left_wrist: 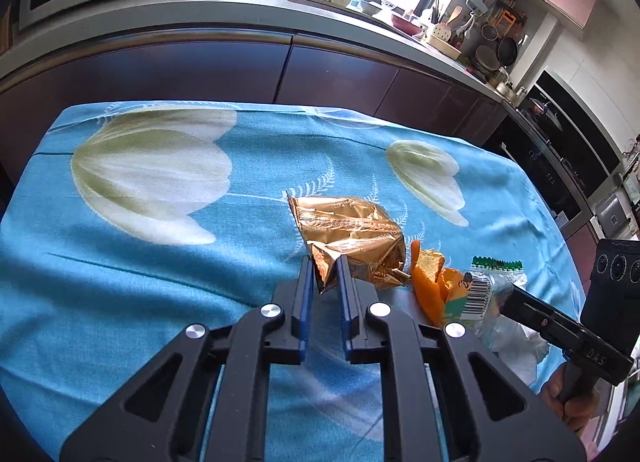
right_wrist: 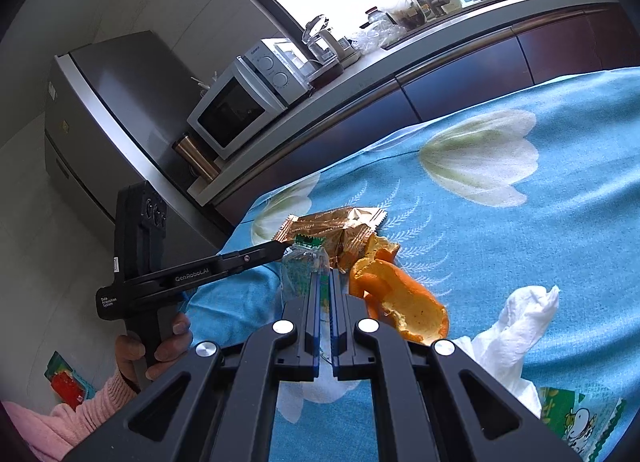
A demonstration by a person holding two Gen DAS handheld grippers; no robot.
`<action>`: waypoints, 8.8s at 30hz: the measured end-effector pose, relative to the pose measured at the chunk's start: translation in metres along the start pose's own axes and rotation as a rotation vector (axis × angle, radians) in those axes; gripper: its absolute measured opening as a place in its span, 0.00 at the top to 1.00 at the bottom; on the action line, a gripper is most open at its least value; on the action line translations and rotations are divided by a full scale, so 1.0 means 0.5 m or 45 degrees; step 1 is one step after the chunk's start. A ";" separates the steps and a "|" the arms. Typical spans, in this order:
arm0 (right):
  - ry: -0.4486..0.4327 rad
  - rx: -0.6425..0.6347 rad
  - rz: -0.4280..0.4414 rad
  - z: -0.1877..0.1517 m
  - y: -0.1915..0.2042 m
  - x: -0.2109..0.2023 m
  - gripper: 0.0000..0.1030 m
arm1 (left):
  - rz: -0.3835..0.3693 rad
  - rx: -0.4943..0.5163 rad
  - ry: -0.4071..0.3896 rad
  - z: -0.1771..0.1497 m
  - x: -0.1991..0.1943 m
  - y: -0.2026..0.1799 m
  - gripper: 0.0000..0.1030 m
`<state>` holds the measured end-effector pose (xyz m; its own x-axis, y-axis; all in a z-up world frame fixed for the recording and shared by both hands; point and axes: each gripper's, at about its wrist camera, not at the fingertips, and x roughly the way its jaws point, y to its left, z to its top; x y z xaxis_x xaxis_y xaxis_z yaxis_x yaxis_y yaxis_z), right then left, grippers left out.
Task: Collect trash
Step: 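Carry the gold wrapper and candy wrapper to the teal bin, then open both tools over the teal bin to drop the wrappers, then move both open tools back over the table, then grasp the white tissue with the left tool while the right tool grasps a green-edged wrapper, then lift the tissue and wrapper and carry them toward the teal bin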
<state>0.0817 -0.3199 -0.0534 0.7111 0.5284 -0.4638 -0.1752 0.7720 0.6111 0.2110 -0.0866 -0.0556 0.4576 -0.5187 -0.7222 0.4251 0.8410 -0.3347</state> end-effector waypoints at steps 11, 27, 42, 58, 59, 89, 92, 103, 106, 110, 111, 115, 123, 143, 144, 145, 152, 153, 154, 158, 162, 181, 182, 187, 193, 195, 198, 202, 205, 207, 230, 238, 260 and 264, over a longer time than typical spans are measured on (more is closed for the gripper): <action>0.003 -0.042 0.031 -0.004 0.043 -0.008 0.97 | -0.003 -0.047 -0.091 -0.050 -0.101 0.036 0.89; 0.059 -0.107 0.151 -0.017 0.136 0.029 0.97 | 0.075 -0.226 -0.242 -0.145 -0.285 0.168 0.89; 0.189 -0.197 0.292 -0.028 0.254 0.140 0.97 | 0.179 -0.352 -0.371 -0.237 -0.438 0.277 0.89; 0.343 -0.273 0.417 -0.040 0.378 0.264 0.97 | 0.324 -0.525 -0.495 -0.306 -0.562 0.408 0.89; 0.352 -0.276 0.422 -0.039 0.386 0.274 0.97 | 0.334 -0.535 -0.499 -0.311 -0.568 0.415 0.89; 0.520 -0.404 0.432 -0.073 0.535 0.449 0.97 | 0.532 -0.715 -0.472 -0.389 -0.584 0.559 0.89; 0.532 -0.413 0.415 -0.080 0.540 0.463 0.97 | 0.543 -0.730 -0.455 -0.392 -0.574 0.572 0.89; 0.587 -0.460 0.327 -0.110 0.567 0.541 0.97 | 0.590 -0.770 -0.398 -0.397 -0.529 0.609 0.89; 0.602 -0.475 0.306 -0.121 0.571 0.555 0.97 | 0.616 -0.770 -0.382 -0.395 -0.517 0.615 0.88; 0.616 -0.501 0.278 -0.134 0.584 0.576 0.97 | 0.644 -0.767 -0.362 -0.389 -0.499 0.624 0.88; 0.623 -0.505 0.274 -0.136 0.586 0.581 0.97 | 0.650 -0.765 -0.357 -0.387 -0.494 0.626 0.88; 0.649 -0.522 0.256 -0.145 0.596 0.599 0.96 | 0.667 -0.760 -0.328 -0.381 -0.471 0.635 0.87; 0.674 -0.510 0.225 -0.150 0.592 0.619 0.93 | 0.657 -0.763 -0.295 -0.372 -0.437 0.649 0.87; 0.581 -0.512 0.294 -0.124 0.559 0.514 0.78 | 0.513 -0.589 -0.416 -0.353 -0.480 0.545 0.56; 0.562 -0.523 0.295 -0.121 0.555 0.497 0.75 | 0.496 -0.568 -0.424 -0.350 -0.481 0.533 0.54; 0.543 -0.536 0.297 -0.118 0.550 0.477 0.73 | 0.479 -0.547 -0.430 -0.345 -0.481 0.520 0.51; 0.403 -0.569 0.260 -0.101 0.480 0.338 0.68 | 0.354 -0.364 -0.435 -0.303 -0.452 0.404 0.44; 0.386 -0.562 0.247 -0.097 0.465 0.318 0.67 | 0.336 -0.340 -0.428 -0.296 -0.446 0.387 0.44; 0.366 -0.555 0.227 -0.092 0.447 0.300 0.67 | 0.317 -0.314 -0.420 -0.289 -0.437 0.368 0.44; 0.281 -0.520 0.127 -0.082 0.379 0.219 0.67 | 0.244 -0.214 -0.381 -0.266 -0.396 0.291 0.44; 0.184 -0.481 -0.001 -0.073 0.311 0.133 0.67 | 0.176 -0.115 -0.332 -0.247 -0.347 0.210 0.44; -0.148 -0.095 -0.500 -0.053 -0.025 -0.182 0.67 | -0.226 0.318 -0.053 -0.220 -0.137 -0.160 0.41; -0.154 -0.066 -0.512 -0.057 -0.040 -0.191 0.67 | -0.256 0.338 -0.032 -0.221 -0.125 -0.181 0.39; -0.144 0.064 -0.505 -0.084 -0.104 -0.218 0.63 | -0.346 0.418 0.052 -0.222 -0.067 -0.270 0.35; -0.113 0.168 -0.411 -0.111 -0.146 -0.215 0.61 | -0.365 0.461 0.135 -0.222 0.004 -0.336 0.31; -0.102 0.178 -0.386 -0.114 -0.151 -0.207 0.61 | -0.350 0.456 0.160 -0.221 0.026 -0.347 0.32; -0.095 0.196 -0.352 -0.116 -0.157 -0.198 0.61 | -0.337 0.421 0.214 -0.216 0.060 -0.352 0.44; -0.097 0.209 -0.321 -0.118 -0.162 -0.195 0.64 | -0.344 0.388 0.232 -0.211 0.081 -0.351 0.58; -0.096 0.225 -0.294 -0.121 -0.167 -0.195 0.77 | -0.365 0.375 0.251 -0.207 0.088 -0.349 0.79; -0.095 0.228 -0.291 -0.123 -0.172 -0.198 0.78 | -0.375 0.374 0.260 -0.210 0.089 -0.349 0.94; -0.132 0.106 -0.240 -0.103 -0.101 -0.221 0.81 | -0.421 0.412 -0.025 -0.198 -0.120 -0.280 0.97; -0.098 0.031 -0.163 -0.085 -0.050 -0.177 0.81 | -0.353 0.388 -0.140 -0.200 -0.218 -0.218 0.97; 0.128 -0.184 0.093 -0.075 0.158 0.037 0.81 | -0.062 0.129 -0.259 -0.270 -0.382 0.045 0.97; 0.168 -0.218 0.127 -0.076 0.195 0.070 0.81 | -0.021 0.080 -0.288 -0.276 -0.404 0.075 0.97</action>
<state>0.0637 -0.2130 -0.0343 0.5913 0.6379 -0.4934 -0.3609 0.7565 0.5454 0.0268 0.0710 -0.0056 0.6104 -0.5593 -0.5608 0.4784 0.8247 -0.3018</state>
